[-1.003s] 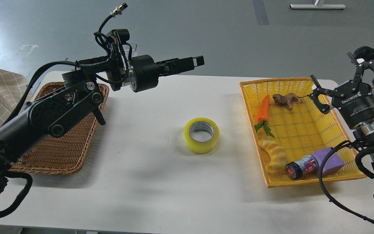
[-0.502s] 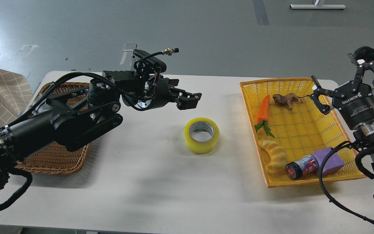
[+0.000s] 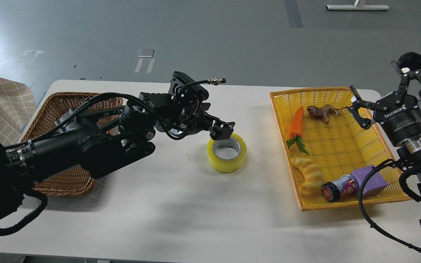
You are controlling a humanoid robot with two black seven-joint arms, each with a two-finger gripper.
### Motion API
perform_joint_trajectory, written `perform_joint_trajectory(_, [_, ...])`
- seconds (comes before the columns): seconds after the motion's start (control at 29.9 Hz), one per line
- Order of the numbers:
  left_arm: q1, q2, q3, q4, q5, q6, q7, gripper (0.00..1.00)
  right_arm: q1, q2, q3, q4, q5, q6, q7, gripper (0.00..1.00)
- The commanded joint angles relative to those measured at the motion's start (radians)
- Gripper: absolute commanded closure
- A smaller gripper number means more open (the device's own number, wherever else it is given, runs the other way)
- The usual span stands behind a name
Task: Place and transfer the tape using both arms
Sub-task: 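Reach the left gripper from the wicker basket toward the tape roll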
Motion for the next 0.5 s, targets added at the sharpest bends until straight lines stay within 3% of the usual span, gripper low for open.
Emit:
perform_joint_trajectory(0.0, [0.001, -0.002, 0.034, 0.002, -0.002, 0.0, 0.024, 0.02, 0.0, 0.0, 0.0, -0.002, 0.0, 0.0, 0.001, 0.02])
perform_joint_trajectory(0.27, [0.011, -0.036, 0.039, 0.028, -0.007, -0.008, 0.07, 0.02, -0.001, 0.0, 0.0, -0.002, 0.0, 0.0, 0.001, 0.02])
perform_joint_trajectory(0.47, [0.012, -0.088, 0.039, 0.082, -0.011, -0.017, 0.072, 0.02, -0.003, 0.0, 0.0, -0.002, -0.002, 0.0, -0.001, 0.02])
